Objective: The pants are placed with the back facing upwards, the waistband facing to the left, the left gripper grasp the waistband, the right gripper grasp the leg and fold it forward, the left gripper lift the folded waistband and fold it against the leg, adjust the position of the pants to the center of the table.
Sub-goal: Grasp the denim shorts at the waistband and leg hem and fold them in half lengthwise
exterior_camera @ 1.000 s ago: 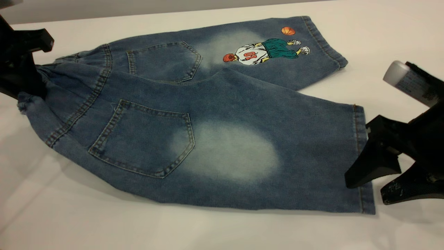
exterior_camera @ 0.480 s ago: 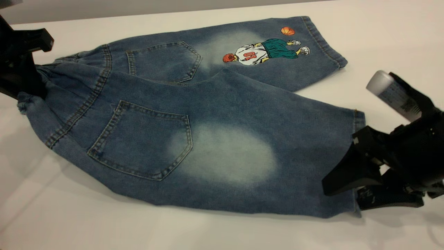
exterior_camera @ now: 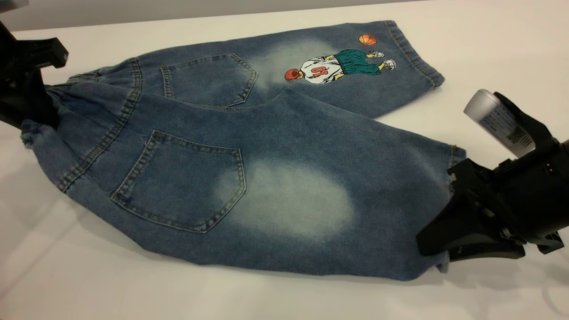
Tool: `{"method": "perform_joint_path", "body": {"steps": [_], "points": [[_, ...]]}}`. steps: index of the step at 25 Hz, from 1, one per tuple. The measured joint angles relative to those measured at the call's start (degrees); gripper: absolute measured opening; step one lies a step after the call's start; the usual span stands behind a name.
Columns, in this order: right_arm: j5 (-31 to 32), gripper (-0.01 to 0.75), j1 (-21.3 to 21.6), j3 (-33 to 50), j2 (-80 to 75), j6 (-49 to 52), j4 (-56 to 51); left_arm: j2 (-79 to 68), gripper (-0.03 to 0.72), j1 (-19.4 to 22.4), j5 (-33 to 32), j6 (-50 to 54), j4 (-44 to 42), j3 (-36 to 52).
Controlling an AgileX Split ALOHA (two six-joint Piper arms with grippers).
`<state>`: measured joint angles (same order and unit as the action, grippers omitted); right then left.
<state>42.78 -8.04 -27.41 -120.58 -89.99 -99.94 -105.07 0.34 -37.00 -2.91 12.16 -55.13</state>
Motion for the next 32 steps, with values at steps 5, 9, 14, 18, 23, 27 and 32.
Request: {"method": "perform_joint_path", "body": {"steps": [5, 9, 14, 18, 23, 27, 32], "points": [[-0.1, 0.026, 0.0, -1.2, 0.0, 0.0, 0.1, 0.1, 0.141, 0.0, -0.3, -0.1, -0.1, 0.1], [0.7, 0.026, 0.0, -1.6, 0.0, 0.1, -0.1, 0.1, 0.141, 0.0, -2.7, -1.3, -0.1, 0.1], [0.7, 0.026, 0.0, -1.5, 1.4, 4.1, 1.3, 0.3, 0.141, 0.0, -5.6, -1.3, 0.0, 0.6], [0.1, 0.026, 0.0, -1.5, 5.5, 9.0, 6.9, 2.8, 0.141, 0.0, -5.1, -1.5, 0.4, 4.6], [-3.1, 0.026, 0.0, -1.4, 12.9, 19.9, 17.9, 7.3, 0.141, 0.0, -5.4, -1.8, 2.2, 10.8], [-5.6, 0.026, 0.1, -1.4, 20.6, 31.1, 28.3, 10.4, 0.141, 0.0, -6.2, -3.1, 4.3, 15.1], [-2.9, 0.026, 0.1, -1.6, 31.4, 46.9, 42.7, 13.1, 0.141, 0.0, -6.2, -4.7, 9.2, 19.0]]}}
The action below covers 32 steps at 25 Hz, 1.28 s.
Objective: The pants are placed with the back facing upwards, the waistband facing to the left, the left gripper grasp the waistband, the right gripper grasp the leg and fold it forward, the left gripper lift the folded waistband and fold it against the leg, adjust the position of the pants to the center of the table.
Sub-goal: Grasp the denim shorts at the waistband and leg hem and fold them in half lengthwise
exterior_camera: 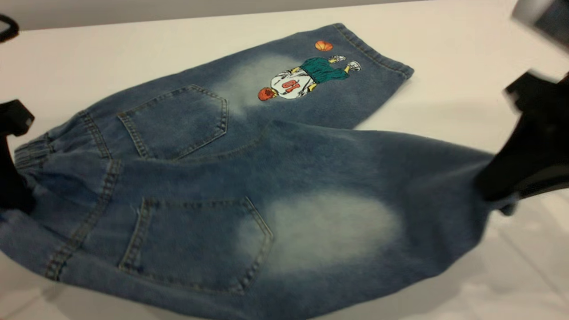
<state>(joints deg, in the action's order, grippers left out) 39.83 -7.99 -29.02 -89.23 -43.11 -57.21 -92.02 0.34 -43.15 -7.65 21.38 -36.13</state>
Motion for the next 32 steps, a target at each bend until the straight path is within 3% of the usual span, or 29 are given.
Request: {"method": "perform_joint_path", "body": {"steps": [9, 19, 24, 32], "points": [[8.5, 0.026, 0.0, -8.7, 9.6, 21.3, 19.8, 4.3, 0.141, 0.0, -1.5, -8.3, 15.3, 1.9], [10.8, 0.026, 0.0, -26.8, -1.7, 24.7, 20.0, 5.3, 0.141, 0.1, -0.8, -16.2, 45.3, 1.9], [11.4, 0.026, 0.0, -37.1, -8.0, 25.6, 20.0, 5.3, 0.141, 0.1, 3.0, -16.1, 58.3, 1.8], [11.6, 0.026, 0.0, -51.2, -20.7, 27.3, 17.9, 5.3, 0.141, 0.1, 9.6, -13.8, 69.1, 1.8]]}}
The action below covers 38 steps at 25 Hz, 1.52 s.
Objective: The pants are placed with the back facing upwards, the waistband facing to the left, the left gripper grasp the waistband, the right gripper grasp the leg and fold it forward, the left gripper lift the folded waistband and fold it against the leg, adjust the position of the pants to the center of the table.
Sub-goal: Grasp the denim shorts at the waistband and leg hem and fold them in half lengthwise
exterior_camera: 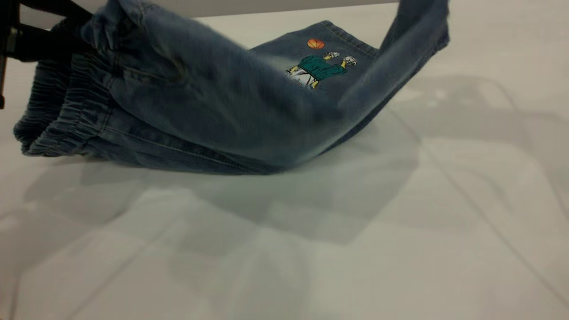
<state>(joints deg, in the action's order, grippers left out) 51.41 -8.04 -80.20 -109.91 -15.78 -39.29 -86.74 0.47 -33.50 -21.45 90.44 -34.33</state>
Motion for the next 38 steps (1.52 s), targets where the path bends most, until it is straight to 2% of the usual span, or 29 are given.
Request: {"method": "perform_joint_path", "body": {"steps": [9, 15, 20, 29, 38], "points": [[0.1, 0.026, -1.6, -11.9, -12.7, 2.0, -1.0, 0.0, 0.141, 0.0, 6.6, 4.1, 9.5, 4.8], [-0.1, 0.026, -4.5, -16.5, -19.3, 2.7, -1.0, 0.0, 0.141, 0.0, 10.4, 5.0, 9.7, 7.3], [-0.2, 0.026, -5.9, -20.0, -23.6, 4.7, -0.6, 0.1, 0.141, 0.0, 16.8, 9.6, 9.7, 7.3], [-3.4, 0.026, -6.3, -23.4, -26.4, 6.4, 0.3, 0.1, 0.141, 0.0, 29.6, 9.6, 9.7, 7.3], [-2.8, 0.026, -6.8, -23.4, -28.0, 6.6, 3.2, 0.0, 0.141, 0.0, 35.7, 3.7, 9.7, 7.3]]}}
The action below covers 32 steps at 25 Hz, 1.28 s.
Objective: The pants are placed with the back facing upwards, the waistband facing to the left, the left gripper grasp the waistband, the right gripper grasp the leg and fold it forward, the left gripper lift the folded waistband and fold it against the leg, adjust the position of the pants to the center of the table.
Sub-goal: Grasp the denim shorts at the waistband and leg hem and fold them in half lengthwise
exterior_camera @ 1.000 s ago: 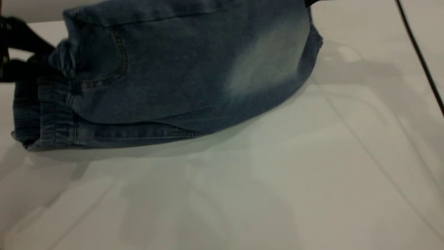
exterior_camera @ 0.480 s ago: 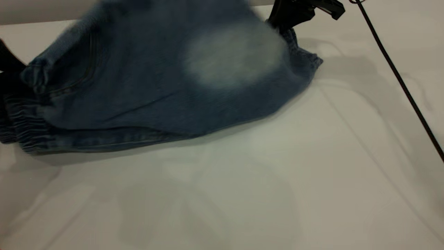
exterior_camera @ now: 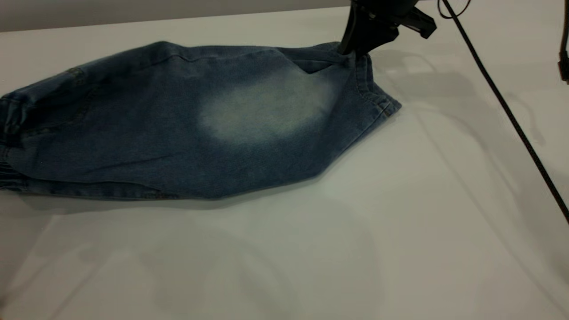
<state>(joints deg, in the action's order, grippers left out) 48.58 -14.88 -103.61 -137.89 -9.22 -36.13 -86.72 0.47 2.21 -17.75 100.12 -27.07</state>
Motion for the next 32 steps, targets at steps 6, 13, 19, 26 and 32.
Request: {"method": "perform_joint_path", "body": {"steps": [6, 13, 19, 26, 32], "points": [[0.0, 0.035, 0.0, -0.1, 0.0, -0.5, -0.1, 0.0, 0.141, 0.0, 1.0, -4.5, 0.0, 0.0], [-0.3, 0.142, 0.0, -0.1, 0.1, -5.6, -3.9, 0.0, 0.288, 0.0, 1.7, -9.4, -0.1, 0.0], [1.4, 0.289, 0.0, -0.1, 0.1, -14.4, -11.7, 0.0, 0.441, 0.0, 2.8, -16.0, -0.1, 0.0], [9.6, 0.389, 0.0, -0.2, 0.1, -24.6, -20.2, 0.1, 0.459, 0.0, 4.1, -32.8, -0.1, 0.0], [14.6, 0.394, 0.0, -0.2, 0.1, -35.1, -30.3, 0.1, 0.460, 0.0, 6.1, -51.1, -0.1, -0.4]]}}
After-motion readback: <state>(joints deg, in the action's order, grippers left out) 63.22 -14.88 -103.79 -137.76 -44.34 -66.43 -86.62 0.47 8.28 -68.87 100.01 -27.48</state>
